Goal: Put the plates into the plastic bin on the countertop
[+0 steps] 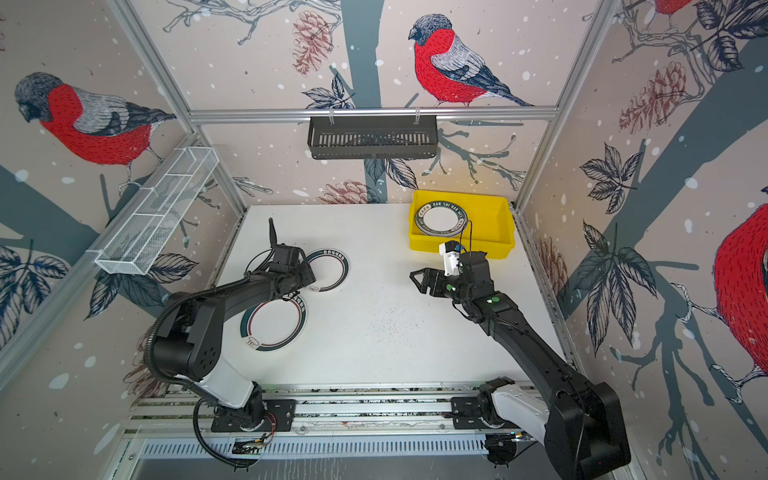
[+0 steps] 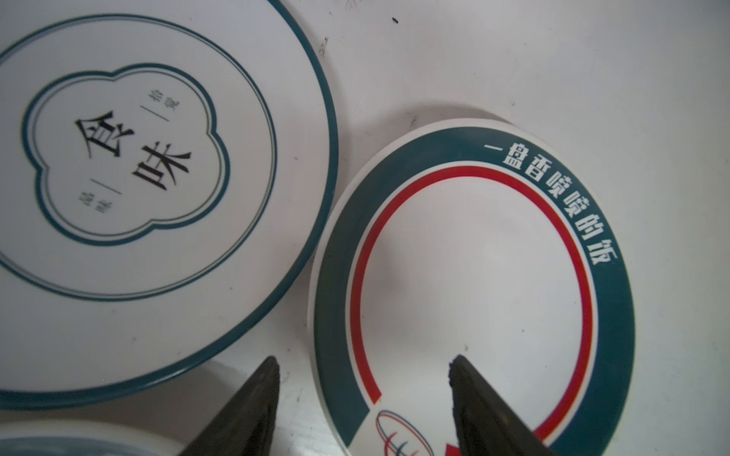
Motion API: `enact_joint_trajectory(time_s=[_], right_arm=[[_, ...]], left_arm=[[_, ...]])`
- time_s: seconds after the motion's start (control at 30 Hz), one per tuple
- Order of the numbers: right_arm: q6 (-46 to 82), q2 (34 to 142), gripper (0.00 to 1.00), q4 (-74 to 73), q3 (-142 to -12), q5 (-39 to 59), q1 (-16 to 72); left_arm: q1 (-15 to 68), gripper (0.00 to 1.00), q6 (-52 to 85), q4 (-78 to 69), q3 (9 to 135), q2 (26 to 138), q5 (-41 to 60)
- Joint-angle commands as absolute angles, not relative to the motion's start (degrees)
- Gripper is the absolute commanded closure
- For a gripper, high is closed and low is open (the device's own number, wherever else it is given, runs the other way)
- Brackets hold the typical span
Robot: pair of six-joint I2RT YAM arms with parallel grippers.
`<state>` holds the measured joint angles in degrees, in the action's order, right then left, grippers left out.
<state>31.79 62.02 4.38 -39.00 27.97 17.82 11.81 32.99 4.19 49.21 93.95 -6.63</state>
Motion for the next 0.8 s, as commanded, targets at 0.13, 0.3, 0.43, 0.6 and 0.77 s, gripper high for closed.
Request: enact_joint_trajectory(time_s=[0.13, 0.3, 0.43, 0.6, 0.77], right_arm=[[32.15, 61.63, 0.15, 5.08, -38.60, 26.86, 17.34], [32.35, 61.54, 0.15, 5.52, -38.14, 25.94, 16.99], [32.43, 61.26, 0.15, 6.03, -37.71, 25.75, 16.57], [32.43, 61.12, 0.15, 6.34, -37.84, 25.67, 16.17], [32.61, 61.05, 0.15, 6.38, -37.27, 25.57, 16.08]], left_arm=[[11.24, 0.35, 30.72, 4.88, 51.80, 96.77, -8.57], [11.16, 0.37, 29.04, 4.42, 52.80, 98.26, -9.40], [11.16, 0.39, 28.30, 4.24, 54.64, 100.98, -7.88], [11.12, 0.40, 28.56, 3.39, 56.13, 103.58, -4.68], [11.21, 0.38, 27.02, 3.12, 56.87, 104.73, -2.40]])
